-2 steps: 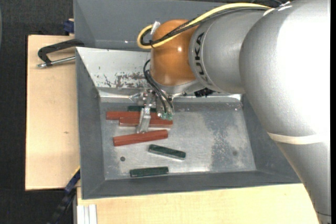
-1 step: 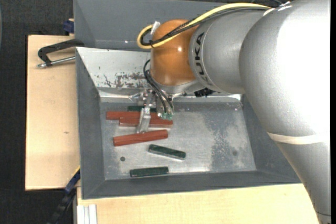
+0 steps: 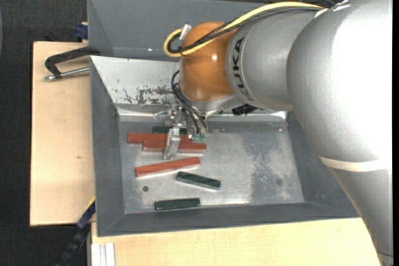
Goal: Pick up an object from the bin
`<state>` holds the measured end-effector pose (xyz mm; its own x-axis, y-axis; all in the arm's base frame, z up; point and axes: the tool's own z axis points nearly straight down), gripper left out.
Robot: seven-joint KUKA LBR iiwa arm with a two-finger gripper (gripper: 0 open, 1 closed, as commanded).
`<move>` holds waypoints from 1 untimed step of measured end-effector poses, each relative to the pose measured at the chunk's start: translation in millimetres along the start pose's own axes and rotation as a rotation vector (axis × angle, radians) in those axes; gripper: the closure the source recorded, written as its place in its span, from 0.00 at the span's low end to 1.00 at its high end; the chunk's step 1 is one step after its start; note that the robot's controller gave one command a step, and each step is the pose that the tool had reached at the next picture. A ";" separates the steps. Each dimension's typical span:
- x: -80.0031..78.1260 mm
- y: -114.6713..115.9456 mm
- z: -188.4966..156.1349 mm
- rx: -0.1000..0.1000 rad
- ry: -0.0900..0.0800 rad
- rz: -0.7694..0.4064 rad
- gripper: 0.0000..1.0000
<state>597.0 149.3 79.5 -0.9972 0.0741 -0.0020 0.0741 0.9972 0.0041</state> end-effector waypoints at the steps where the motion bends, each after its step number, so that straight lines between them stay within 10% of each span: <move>1: 1.0 -0.3 -19.1 0.003 0.005 -0.001 1.00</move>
Offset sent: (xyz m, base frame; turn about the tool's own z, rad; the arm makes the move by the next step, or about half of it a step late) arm 0.0000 0.0000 0.0314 0.0000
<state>595.9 149.0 98.6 -0.9973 0.0735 0.0031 0.0736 0.9973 0.0012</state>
